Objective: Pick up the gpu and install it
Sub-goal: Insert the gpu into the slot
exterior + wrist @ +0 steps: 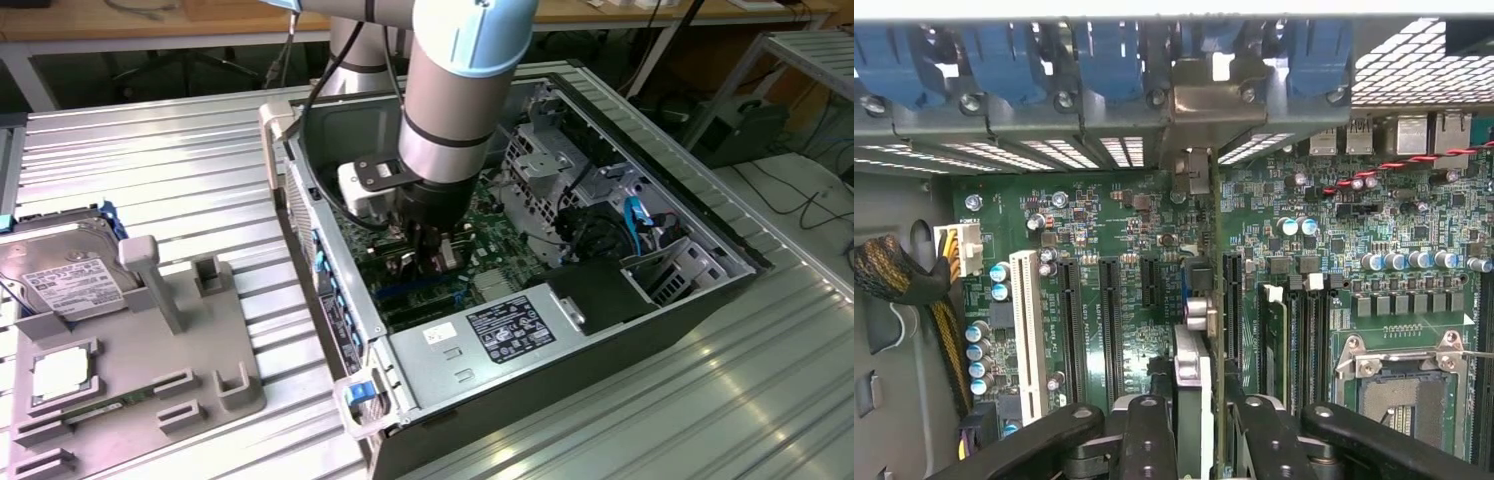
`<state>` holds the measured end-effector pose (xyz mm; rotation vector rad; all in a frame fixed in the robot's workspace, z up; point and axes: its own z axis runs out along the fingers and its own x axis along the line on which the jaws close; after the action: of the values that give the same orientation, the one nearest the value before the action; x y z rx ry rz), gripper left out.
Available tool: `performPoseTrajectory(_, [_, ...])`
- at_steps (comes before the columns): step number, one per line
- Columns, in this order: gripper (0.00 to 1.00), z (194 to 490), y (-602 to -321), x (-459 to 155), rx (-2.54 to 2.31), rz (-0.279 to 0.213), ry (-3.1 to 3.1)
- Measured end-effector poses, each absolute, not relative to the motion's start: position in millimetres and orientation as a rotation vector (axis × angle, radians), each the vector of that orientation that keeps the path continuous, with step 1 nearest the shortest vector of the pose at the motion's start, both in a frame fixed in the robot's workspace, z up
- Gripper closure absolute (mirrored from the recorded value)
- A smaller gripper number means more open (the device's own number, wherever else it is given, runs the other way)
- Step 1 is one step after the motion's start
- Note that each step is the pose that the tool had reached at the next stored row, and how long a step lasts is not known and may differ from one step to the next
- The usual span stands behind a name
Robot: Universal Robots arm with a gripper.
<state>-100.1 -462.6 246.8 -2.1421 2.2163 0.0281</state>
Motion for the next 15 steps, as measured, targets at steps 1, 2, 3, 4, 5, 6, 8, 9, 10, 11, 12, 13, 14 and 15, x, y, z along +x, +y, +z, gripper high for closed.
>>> performPoseTrajectory(1, [0.72, 246.8, -462.6, -100.2, -2.142, 0.028, 2.216])
performPoseTrajectory(2, [0.72, 246.7, -462.6, -100.2, -2.142, 0.029, 2.217])
performPoseTrajectory(3, [0.72, 246.5, -462.6, -100.2, -2.142, 0.029, 2.217])
performPoseTrajectory(4, [0.72, 246.4, -462.6, -100.2, -2.142, 0.029, 2.217])
performPoseTrajectory(5, [0.72, 246.3, -462.6, -100.2, -2.142, 0.029, 2.217])
performPoseTrajectory(6, [0.72, 246.2, -462.6, -100.3, -2.142, 0.029, 2.217])
performPoseTrajectory(8, [0.72, 246.2, -463.4, -100.3, -2.142, 0.029, 2.217])
performPoseTrajectory(9, [0.72, 246.2, -463.8, -100.3, -2.142, 0.029, 2.217])
performPoseTrajectory(10, [0.72, 246.3, -464.2, -100.3, -2.142, 0.029, 2.217])
performPoseTrajectory(11, [0.72, 246.3, -464.4, -100.2, -2.142, 0.029, 2.217])
performPoseTrajectory(12, [0.72, 246.3, -464.4, -100.2, -2.142, 0.029, 2.217])
performPoseTrajectory(13, [0.72, 246.3, -464.4, -100.2, -2.143, 0.029, 2.216])
performPoseTrajectory(14, [0.72, 246.3, -464.5, -100.2, -2.143, 0.029, 2.216])
performPoseTrajectory(15, [0.72, 246.3, -464.6, -100.2, -2.144, 0.029, 2.215])
